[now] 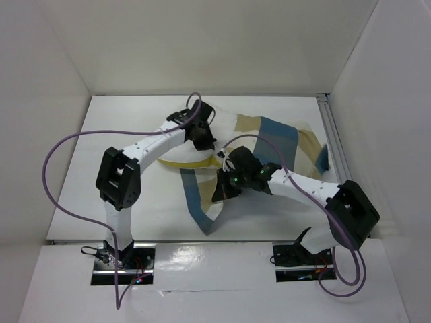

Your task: Put the pillow into the pillowcase

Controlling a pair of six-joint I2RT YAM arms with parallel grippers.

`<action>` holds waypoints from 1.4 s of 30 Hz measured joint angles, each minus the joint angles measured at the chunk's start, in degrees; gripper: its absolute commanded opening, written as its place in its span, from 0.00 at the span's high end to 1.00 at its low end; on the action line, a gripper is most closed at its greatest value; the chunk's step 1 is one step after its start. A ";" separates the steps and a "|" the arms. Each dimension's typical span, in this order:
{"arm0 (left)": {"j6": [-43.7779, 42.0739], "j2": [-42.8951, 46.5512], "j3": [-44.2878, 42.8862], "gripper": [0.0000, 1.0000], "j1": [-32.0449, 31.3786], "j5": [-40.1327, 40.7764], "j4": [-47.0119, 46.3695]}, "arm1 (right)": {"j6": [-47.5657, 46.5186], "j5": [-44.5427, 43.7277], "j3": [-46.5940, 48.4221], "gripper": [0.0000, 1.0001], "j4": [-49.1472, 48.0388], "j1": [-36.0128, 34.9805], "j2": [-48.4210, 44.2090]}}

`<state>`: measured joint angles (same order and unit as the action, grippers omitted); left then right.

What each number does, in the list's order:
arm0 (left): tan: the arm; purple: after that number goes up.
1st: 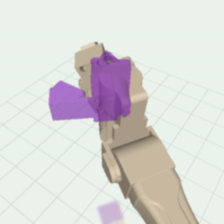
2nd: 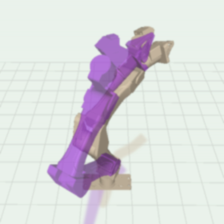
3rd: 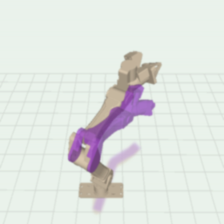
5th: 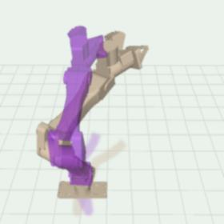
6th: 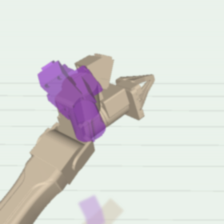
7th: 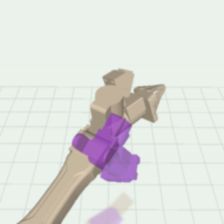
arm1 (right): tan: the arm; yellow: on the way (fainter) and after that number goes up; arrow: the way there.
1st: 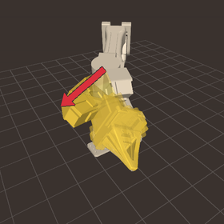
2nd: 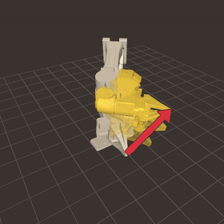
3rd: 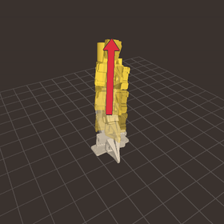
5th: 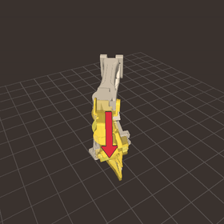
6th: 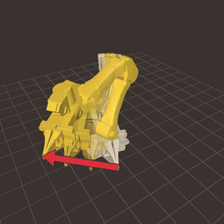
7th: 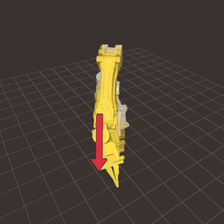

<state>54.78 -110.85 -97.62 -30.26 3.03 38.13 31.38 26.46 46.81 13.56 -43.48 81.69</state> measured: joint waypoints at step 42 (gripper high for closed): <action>-1.11 8.09 4.90 1.00 -0.79 6.21 -4.04 | 5.88 -20.57 7.87 1.00 2.95 12.24 2.84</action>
<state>53.67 -102.76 -92.73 -31.05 9.23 34.09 37.26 5.89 54.68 16.51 -31.24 84.53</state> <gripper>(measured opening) 0.029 0.063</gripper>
